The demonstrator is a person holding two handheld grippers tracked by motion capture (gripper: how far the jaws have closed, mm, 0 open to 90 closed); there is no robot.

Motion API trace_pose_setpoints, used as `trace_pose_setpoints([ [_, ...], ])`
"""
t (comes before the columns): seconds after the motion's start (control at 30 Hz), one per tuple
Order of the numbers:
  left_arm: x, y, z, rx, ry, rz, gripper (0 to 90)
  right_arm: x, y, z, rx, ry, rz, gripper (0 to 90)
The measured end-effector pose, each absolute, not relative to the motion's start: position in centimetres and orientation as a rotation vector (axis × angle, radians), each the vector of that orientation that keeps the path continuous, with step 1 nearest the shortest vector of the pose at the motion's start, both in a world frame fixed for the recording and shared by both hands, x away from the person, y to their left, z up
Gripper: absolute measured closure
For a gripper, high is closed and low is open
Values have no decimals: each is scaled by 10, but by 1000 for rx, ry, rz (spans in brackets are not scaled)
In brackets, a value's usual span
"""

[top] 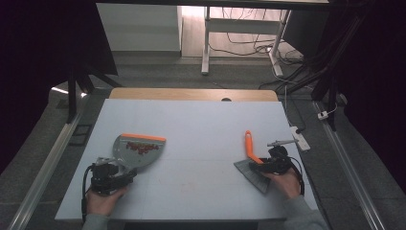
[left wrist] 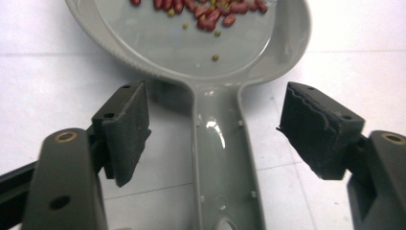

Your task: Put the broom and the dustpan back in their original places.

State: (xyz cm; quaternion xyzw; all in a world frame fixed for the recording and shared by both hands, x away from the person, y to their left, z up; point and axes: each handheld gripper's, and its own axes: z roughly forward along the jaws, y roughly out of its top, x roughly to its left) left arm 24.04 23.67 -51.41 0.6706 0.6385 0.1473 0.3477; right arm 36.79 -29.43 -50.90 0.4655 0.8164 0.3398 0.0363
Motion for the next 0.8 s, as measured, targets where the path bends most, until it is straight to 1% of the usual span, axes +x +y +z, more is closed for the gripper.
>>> trace_pose_setpoints([
  [0.07,239,237,-511,1756,1624,402,263,367,-294,-507,1412,2468,992,414],
  [0.13,239,237,-507,1780,1584,420,264,366,-297,-503,1404,2444,1003,447],
  [0.2,238,237,-504,1792,1538,429,271,363,-299,-499,1382,2412,1018,454],
  [0.33,239,236,-499,1820,1420,394,284,356,-294,-490,1264,2424,1082,483],
  [0.5,243,233,-498,1846,1293,328,293,344,-277,-487,1067,2493,1142,489],
  [0.67,246,230,-497,1871,1234,290,302,334,-268,-485,950,2494,1202,493],
  [0.8,249,228,-498,1885,1219,278,313,328,-264,-485,891,2498,1223,493],
])
